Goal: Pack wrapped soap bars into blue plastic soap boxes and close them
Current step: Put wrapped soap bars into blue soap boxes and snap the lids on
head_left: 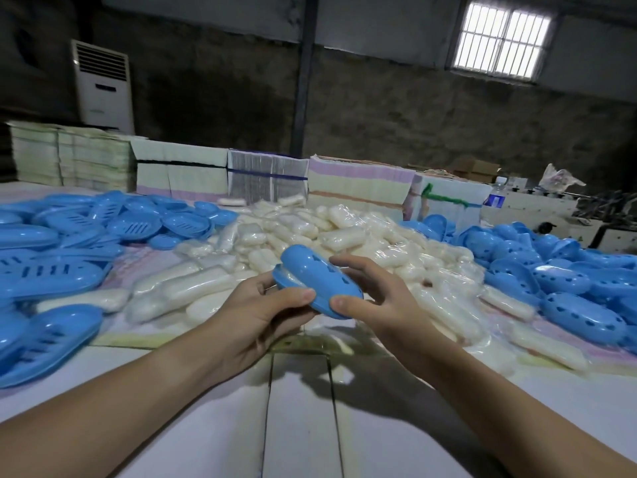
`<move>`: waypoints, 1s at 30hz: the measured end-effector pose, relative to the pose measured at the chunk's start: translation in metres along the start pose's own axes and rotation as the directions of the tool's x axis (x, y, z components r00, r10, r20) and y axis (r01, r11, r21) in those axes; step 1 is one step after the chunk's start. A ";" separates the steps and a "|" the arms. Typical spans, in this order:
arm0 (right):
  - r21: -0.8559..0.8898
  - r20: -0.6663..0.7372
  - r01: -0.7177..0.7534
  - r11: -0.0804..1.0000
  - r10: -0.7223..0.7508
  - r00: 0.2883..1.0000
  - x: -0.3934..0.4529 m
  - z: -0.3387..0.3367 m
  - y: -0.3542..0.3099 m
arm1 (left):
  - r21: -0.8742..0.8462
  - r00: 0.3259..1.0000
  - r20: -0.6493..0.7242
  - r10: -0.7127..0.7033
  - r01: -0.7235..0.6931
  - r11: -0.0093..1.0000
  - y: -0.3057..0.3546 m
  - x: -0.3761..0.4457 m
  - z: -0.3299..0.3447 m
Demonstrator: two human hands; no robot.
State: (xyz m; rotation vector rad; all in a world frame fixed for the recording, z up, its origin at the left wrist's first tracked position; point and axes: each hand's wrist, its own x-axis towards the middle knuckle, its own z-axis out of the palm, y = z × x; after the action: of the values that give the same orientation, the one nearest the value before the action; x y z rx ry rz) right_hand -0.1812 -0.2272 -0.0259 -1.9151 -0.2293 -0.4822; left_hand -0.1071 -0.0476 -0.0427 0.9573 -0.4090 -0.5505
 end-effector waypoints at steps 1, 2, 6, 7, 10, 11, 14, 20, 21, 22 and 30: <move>0.008 0.006 0.001 1.000 -0.001 1.000 -0.001 0.001 -0.001 | 0.000 1.000 0.007 -0.002 0.002 1.000 0.001 0.000 0.000; 0.018 0.014 0.002 1.000 -0.002 1.000 -0.001 0.001 -0.003 | -0.001 1.000 0.015 -0.001 0.001 1.000 0.001 0.000 0.000; 0.050 0.054 -0.016 0.999 0.014 0.998 -0.004 0.001 -0.007 | -0.005 0.999 0.032 -0.008 0.008 1.000 0.003 -0.002 0.000; 0.049 0.060 -0.022 0.999 0.019 0.998 -0.004 0.000 -0.008 | -0.007 0.999 0.039 -0.013 0.014 1.000 0.003 -0.002 0.000; 0.038 0.075 -0.026 0.999 0.024 0.997 -0.005 -0.001 -0.010 | 0.013 0.998 0.062 -0.031 0.030 0.999 0.003 -0.003 0.000; 0.022 0.079 -0.024 0.999 0.022 0.997 -0.005 -0.002 -0.011 | 0.020 0.997 0.066 -0.031 0.030 0.999 0.003 -0.003 0.000; -0.022 0.100 -0.022 1.000 0.024 0.995 -0.004 -0.003 -0.011 | 0.024 0.997 0.071 -0.028 0.026 0.999 0.003 -0.004 -0.001; -0.298 -0.023 0.134 0.945 -0.147 0.989 -0.005 0.007 -0.007 | -0.052 0.999 0.053 -0.008 0.010 0.999 0.003 0.000 0.003; -0.419 -0.050 0.199 0.886 -0.242 0.969 -0.004 0.010 -0.006 | -0.046 0.999 0.049 -0.010 0.012 0.999 0.003 0.000 0.004; -0.510 -0.061 0.257 0.821 -0.333 0.941 -0.004 0.011 -0.006 | -0.028 0.999 0.044 -0.016 0.017 0.999 0.004 0.000 0.005; -0.624 -0.126 0.194 0.757 -0.342 0.931 -0.006 -0.008 -0.016 | 0.450 0.983 0.064 0.170 -0.180 0.875 0.003 -0.002 0.000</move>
State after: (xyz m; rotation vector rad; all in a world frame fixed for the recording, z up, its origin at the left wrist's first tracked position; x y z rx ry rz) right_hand -0.1942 -0.2282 -0.0118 -2.4343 -0.2141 -1.0792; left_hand -0.1076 -0.0452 -0.0405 1.3495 -0.6571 -0.3011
